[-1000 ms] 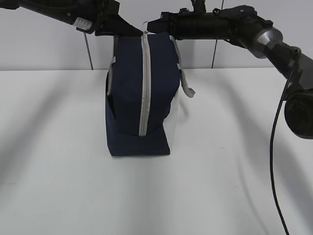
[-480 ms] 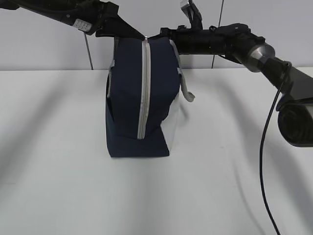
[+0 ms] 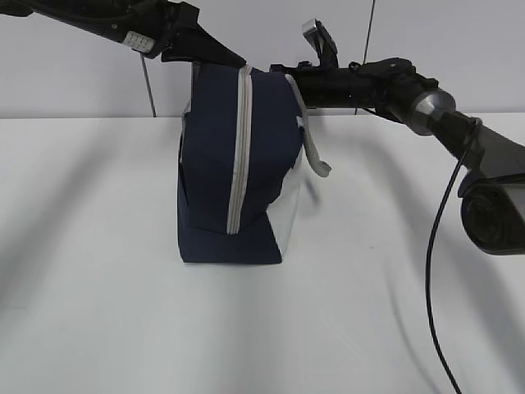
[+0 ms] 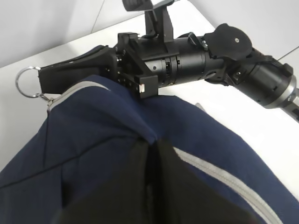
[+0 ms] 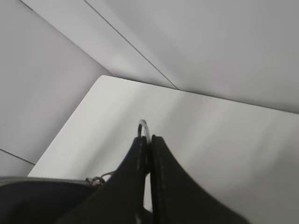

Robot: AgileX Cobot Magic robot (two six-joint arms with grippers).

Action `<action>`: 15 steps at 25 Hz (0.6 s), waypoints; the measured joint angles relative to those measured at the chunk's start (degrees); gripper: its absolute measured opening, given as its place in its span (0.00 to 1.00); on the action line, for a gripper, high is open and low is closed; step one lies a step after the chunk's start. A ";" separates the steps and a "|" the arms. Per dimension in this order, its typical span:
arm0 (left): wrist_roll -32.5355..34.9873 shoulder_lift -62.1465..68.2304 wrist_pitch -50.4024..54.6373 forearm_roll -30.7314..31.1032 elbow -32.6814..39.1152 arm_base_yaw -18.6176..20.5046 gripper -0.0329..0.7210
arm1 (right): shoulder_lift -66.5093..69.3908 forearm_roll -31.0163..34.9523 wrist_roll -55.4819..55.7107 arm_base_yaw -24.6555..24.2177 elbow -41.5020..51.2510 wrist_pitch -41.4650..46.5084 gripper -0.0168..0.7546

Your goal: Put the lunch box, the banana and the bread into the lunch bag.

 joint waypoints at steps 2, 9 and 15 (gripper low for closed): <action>0.00 0.00 0.00 0.00 0.00 0.00 0.07 | 0.00 0.00 0.00 0.00 0.00 -0.11 0.00; -0.61 -0.11 0.00 -0.12 0.00 0.00 0.19 | 0.32 -1.62 0.54 -0.32 -1.57 0.36 0.12; -1.54 -0.97 -0.61 -0.39 -0.07 -0.05 0.76 | 0.66 -2.64 0.54 -0.97 -2.50 2.63 0.67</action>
